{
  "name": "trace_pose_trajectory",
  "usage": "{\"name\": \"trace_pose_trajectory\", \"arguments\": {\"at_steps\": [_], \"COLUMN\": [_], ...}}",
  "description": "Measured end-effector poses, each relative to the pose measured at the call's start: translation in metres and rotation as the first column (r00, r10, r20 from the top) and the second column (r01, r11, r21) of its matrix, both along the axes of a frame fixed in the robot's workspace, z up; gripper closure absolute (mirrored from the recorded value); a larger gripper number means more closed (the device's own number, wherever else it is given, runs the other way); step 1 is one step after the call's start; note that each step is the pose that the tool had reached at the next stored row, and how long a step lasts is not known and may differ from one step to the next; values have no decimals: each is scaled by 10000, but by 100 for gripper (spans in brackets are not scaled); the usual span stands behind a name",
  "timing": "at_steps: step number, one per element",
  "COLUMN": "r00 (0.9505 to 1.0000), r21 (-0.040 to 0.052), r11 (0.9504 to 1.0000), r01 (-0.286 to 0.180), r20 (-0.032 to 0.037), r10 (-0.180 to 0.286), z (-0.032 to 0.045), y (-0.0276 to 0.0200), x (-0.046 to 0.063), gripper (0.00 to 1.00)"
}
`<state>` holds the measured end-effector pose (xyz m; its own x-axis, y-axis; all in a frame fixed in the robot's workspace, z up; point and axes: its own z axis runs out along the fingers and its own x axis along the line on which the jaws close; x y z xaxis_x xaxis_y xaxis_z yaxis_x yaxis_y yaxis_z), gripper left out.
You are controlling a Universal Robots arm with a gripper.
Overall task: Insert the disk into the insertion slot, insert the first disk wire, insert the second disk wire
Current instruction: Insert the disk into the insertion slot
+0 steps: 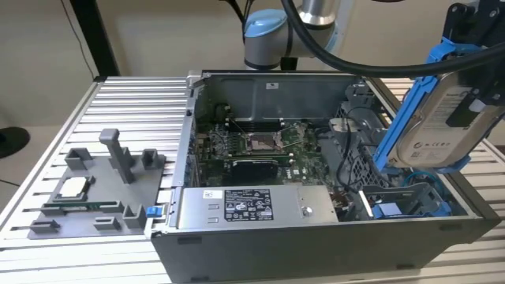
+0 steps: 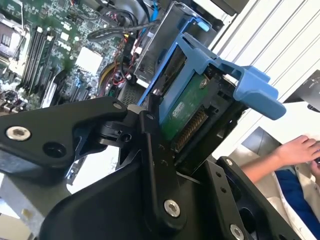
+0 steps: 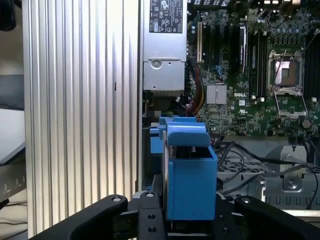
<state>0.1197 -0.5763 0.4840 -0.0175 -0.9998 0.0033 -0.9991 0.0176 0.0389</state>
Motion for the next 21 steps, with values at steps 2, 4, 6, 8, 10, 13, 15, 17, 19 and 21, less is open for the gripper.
{"name": "trace_pose_trajectory", "arguments": {"at_steps": [2, 4, 6, 8, 10, 13, 15, 17, 19, 21], "r00": [10000, 10000, 10000, 10000, 10000, 10000, 10000, 10000, 10000, 10000], "r21": [-1, 0, -1, 0, -1, 0, 0, 2, 1, 1], "r11": [10000, 10000, 10000, 10000, 10000, 10000, 10000, 10000, 10000, 10000], "r01": [0, 1, 0, 0, 0, 0, 0, -1, 0, 0], "r20": [0, 0, 0, 0, 0, 0, 0, 0, -1, 0], "r10": [0, -1, 0, 0, 0, 0, 0, 1, 0, 0], "z": [-3, -6, -9, -15, -15, -16, -16, -22, -33, -52], "y": [0, 0, 0, 0, 0, 0, 0, 0, 0, 0], "x": [4, 6, 9, 11, 11, 11, 11, 21, 30, 42], "gripper": [100, 100, 100, 100, 100, 100, 100, 100, 100, 100]}}
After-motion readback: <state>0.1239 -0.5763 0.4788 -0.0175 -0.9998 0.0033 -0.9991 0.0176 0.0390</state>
